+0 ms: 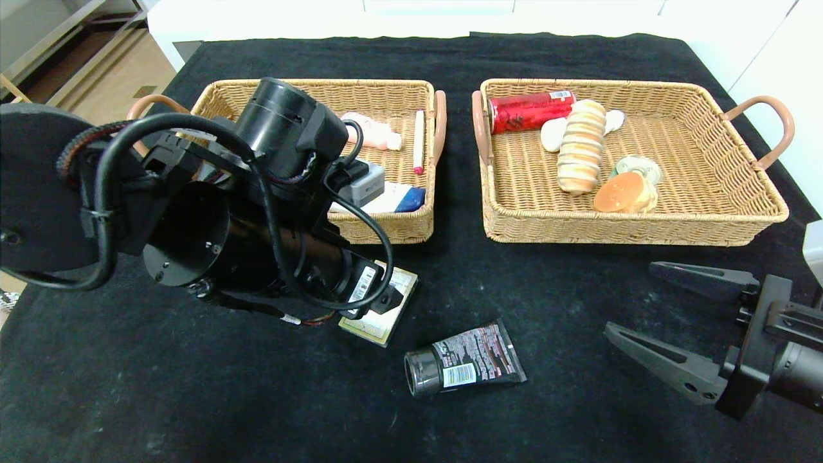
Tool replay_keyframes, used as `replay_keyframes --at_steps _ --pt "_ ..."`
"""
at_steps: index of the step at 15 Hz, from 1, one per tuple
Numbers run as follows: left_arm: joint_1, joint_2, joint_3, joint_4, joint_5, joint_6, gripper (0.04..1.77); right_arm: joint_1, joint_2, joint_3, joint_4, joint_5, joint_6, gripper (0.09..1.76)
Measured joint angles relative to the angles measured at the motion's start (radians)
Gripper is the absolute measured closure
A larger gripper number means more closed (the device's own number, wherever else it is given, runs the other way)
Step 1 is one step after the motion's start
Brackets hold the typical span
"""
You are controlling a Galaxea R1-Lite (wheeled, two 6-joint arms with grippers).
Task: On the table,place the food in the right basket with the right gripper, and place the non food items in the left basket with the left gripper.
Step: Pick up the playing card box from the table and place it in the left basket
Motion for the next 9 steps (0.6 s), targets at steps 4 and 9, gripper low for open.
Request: replay_keyframes --at_steps 4,9 --pt "-0.017 0.043 -0.005 -0.009 0.053 -0.011 0.11 0.000 0.000 0.000 0.000 0.000 0.000 0.14" --pt "-0.031 0.082 -0.007 -0.035 0.055 -0.021 0.10 -0.001 0.000 -0.001 0.000 0.000 0.000 0.14"
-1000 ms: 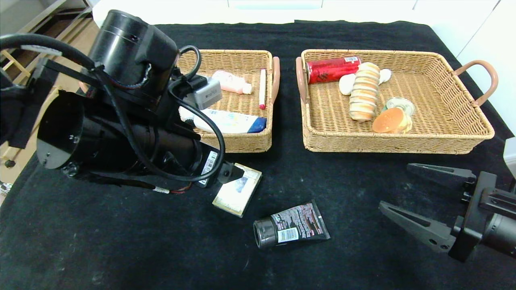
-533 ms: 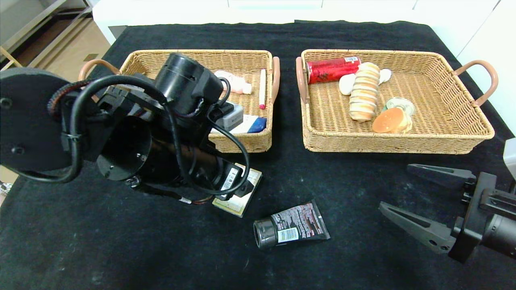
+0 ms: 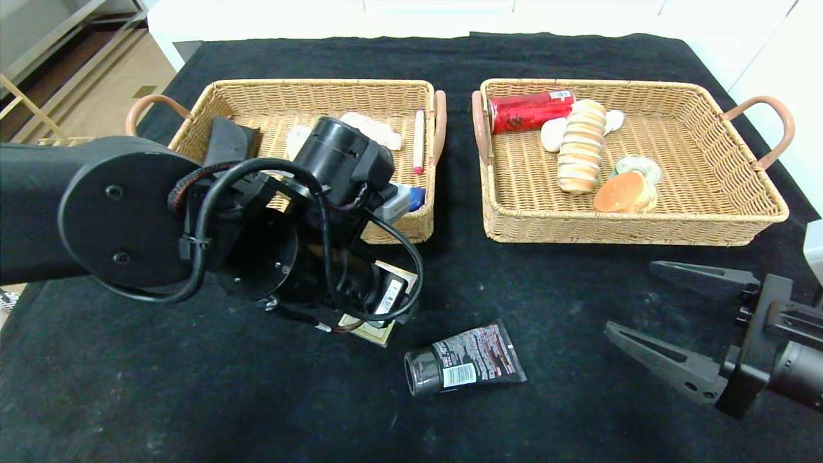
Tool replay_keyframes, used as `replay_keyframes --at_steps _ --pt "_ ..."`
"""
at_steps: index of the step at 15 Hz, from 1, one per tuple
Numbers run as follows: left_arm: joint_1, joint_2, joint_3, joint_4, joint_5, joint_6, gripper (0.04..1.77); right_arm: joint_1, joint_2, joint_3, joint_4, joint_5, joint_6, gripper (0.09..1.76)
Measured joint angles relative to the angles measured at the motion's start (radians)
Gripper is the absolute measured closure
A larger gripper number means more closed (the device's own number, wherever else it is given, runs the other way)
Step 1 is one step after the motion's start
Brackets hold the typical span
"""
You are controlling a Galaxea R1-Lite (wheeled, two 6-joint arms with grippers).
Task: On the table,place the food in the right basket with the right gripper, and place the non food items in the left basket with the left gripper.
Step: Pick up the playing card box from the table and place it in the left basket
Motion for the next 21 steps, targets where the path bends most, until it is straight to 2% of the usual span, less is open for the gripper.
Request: replay_keyframes --at_steps 17,21 --pt "0.001 0.043 0.013 -0.002 0.009 -0.033 0.09 -0.004 -0.006 -0.003 0.000 -0.003 0.000 0.14" --pt "0.003 0.045 0.014 -0.001 0.028 -0.034 0.09 -0.004 -0.009 -0.004 0.000 -0.003 0.001 0.14"
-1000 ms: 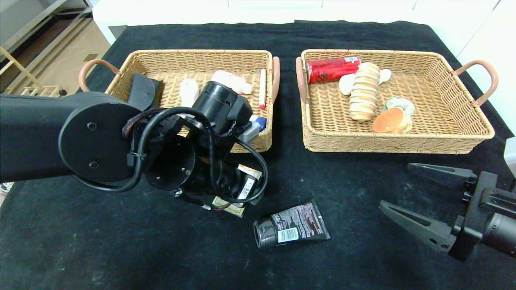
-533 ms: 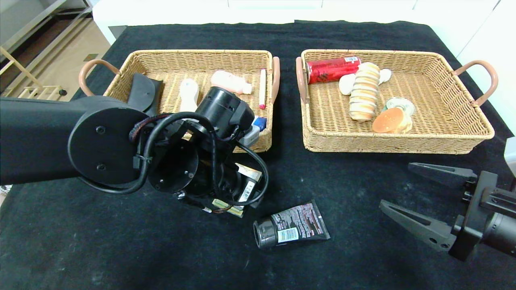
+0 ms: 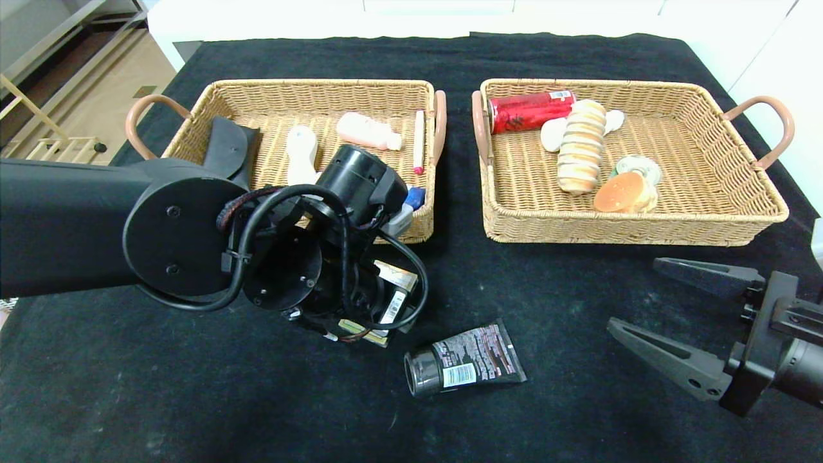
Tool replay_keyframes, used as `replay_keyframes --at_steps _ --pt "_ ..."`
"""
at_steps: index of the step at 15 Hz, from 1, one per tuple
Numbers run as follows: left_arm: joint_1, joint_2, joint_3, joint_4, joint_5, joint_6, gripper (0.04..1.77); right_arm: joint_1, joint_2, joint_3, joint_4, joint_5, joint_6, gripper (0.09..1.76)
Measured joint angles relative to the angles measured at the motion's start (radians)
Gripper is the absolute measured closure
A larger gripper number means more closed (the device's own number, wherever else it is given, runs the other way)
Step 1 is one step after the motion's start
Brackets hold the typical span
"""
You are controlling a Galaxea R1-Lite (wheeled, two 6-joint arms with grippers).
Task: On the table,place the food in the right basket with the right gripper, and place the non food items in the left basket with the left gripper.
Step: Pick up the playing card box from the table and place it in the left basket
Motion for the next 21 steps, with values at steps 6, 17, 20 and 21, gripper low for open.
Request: replay_keyframes --at_steps 6,17,20,21 --pt "0.000 0.001 0.011 0.001 0.000 0.000 0.31 0.000 -0.001 0.001 0.000 0.000 0.000 0.14" --pt "0.000 -0.002 0.039 -0.003 0.000 0.000 0.77 0.000 0.000 0.005 0.001 0.002 -0.001 0.14" --pt "-0.001 -0.004 0.040 -0.003 0.001 0.001 0.78 0.000 0.003 0.004 0.001 0.002 -0.001 0.14" --pt "-0.004 -0.007 0.042 0.000 0.002 0.002 0.78 0.000 0.002 0.004 0.001 0.002 -0.001 0.14"
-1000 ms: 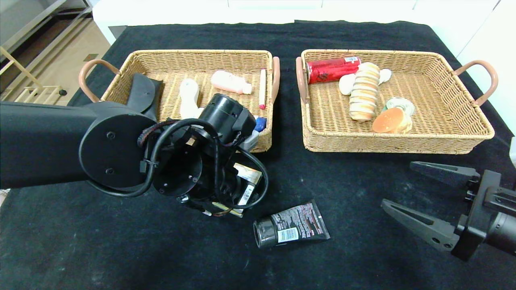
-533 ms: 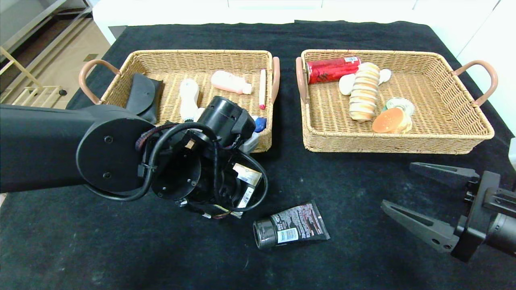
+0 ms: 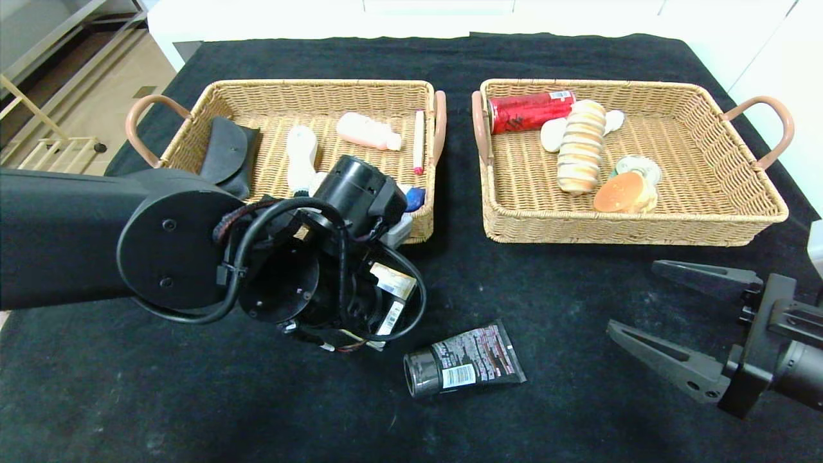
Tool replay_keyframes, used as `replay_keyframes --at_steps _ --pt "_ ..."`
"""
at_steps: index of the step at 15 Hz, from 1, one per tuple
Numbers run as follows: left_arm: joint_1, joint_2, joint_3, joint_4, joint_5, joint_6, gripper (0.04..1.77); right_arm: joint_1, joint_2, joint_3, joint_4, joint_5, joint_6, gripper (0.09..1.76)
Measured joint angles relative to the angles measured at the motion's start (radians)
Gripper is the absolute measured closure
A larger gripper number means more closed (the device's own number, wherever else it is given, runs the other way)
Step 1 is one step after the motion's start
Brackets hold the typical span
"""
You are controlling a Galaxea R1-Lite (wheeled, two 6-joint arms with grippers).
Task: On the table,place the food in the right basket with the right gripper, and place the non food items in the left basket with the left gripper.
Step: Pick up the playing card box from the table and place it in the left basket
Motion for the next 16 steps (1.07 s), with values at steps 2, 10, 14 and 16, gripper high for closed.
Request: replay_keyframes --at_steps 2,10,14,16 --pt "-0.005 -0.012 0.003 0.013 0.006 0.002 0.78 0.000 0.000 -0.001 0.000 0.000 0.000 0.14" --pt "-0.005 -0.143 0.062 0.006 0.008 0.000 0.78 0.000 0.003 -0.001 0.000 -0.002 0.000 0.14" --pt "0.027 -0.206 0.067 0.002 -0.004 0.002 0.78 0.000 0.002 -0.001 0.000 -0.002 0.000 0.14" --pt "0.038 -0.221 0.057 -0.001 -0.004 0.001 0.78 0.000 0.001 -0.001 0.000 -0.001 0.000 0.14"
